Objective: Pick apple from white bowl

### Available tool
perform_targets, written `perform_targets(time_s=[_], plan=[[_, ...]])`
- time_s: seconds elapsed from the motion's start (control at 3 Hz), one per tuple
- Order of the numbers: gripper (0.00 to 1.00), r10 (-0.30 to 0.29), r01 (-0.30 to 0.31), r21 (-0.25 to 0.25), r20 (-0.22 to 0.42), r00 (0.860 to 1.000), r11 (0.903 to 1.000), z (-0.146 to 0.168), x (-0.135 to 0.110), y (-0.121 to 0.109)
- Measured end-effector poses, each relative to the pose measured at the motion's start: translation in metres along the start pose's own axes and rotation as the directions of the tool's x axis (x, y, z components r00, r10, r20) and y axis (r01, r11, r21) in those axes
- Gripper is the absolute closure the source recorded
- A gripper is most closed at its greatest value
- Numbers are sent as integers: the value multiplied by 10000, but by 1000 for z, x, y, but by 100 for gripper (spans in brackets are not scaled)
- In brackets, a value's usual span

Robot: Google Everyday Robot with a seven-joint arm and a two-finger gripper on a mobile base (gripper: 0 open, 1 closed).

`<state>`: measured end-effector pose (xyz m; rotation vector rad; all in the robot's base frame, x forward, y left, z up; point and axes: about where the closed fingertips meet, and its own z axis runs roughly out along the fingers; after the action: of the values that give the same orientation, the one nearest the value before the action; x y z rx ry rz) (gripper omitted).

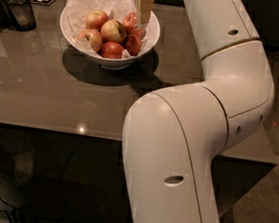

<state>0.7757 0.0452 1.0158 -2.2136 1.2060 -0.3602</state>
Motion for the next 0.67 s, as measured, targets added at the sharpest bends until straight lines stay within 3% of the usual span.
perform_targets(time_s=[0.33, 0.67], plan=[[0, 288, -310, -526, -425, 9987, 9981, 15, -3, 5], [0, 773, -917, -1431, -1028, 9917, 9855, 44, -13, 16]])
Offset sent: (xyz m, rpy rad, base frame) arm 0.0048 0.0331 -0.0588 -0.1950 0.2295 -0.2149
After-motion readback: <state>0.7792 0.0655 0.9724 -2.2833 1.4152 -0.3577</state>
